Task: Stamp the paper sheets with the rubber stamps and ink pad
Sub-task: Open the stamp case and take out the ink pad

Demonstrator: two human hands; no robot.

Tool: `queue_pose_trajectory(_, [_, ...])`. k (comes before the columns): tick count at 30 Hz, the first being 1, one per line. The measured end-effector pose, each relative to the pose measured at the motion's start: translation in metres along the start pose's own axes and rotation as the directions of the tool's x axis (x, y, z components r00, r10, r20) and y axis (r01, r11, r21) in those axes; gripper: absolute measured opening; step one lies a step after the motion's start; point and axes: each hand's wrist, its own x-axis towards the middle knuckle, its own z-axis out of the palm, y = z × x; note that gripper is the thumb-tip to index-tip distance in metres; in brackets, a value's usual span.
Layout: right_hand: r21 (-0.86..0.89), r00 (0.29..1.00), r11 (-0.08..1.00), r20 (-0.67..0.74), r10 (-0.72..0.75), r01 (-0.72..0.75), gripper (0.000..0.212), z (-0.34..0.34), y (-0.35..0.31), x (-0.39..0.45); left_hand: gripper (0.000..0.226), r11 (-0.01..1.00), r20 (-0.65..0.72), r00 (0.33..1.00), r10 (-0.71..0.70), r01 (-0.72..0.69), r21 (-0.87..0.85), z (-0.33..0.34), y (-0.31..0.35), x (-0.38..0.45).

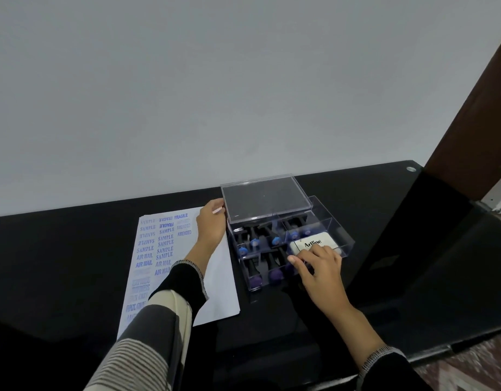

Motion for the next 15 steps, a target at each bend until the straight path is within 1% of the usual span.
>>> queue_pose_trajectory(3, [0.000,1.000,1.000,-0.006,0.025,-0.025,0.039,0.005,-0.005,0.006,0.039,0.987,-0.043,0.993,0.110,-0.104,0.125,-0.022,-0.017,-0.018])
queue_pose_trajectory(6, [-0.004,0.998,0.998,0.021,0.060,-0.060,0.040,0.007,-0.013,0.013,0.034,0.951,-0.096,0.980,0.172,-0.140,0.277,-0.049,-0.033,-0.041])
queue_pose_trajectory(8, [-0.015,0.994,0.996,0.063,0.086,-0.085,0.034,0.008,-0.017,0.018,0.031,0.927,-0.150,0.975,0.161,-0.097,0.362,-0.067,-0.042,-0.054])
queue_pose_trajectory(11, [-0.053,0.985,0.992,0.126,0.117,-0.111,0.027,0.006,-0.023,0.021,0.028,0.895,-0.206,0.965,0.164,-0.058,0.443,-0.097,-0.059,-0.069])
queue_pose_trajectory(13, [-0.087,0.981,0.988,0.137,0.136,-0.125,0.026,0.005,-0.026,0.022,0.026,0.849,-0.217,0.958,0.186,-0.045,0.526,-0.113,-0.069,-0.076])
queue_pose_trajectory(15, [-0.102,0.977,0.983,0.130,0.167,-0.154,0.025,0.003,-0.032,0.023,0.031,0.792,-0.207,0.965,0.161,-0.001,0.611,-0.124,-0.076,-0.084])
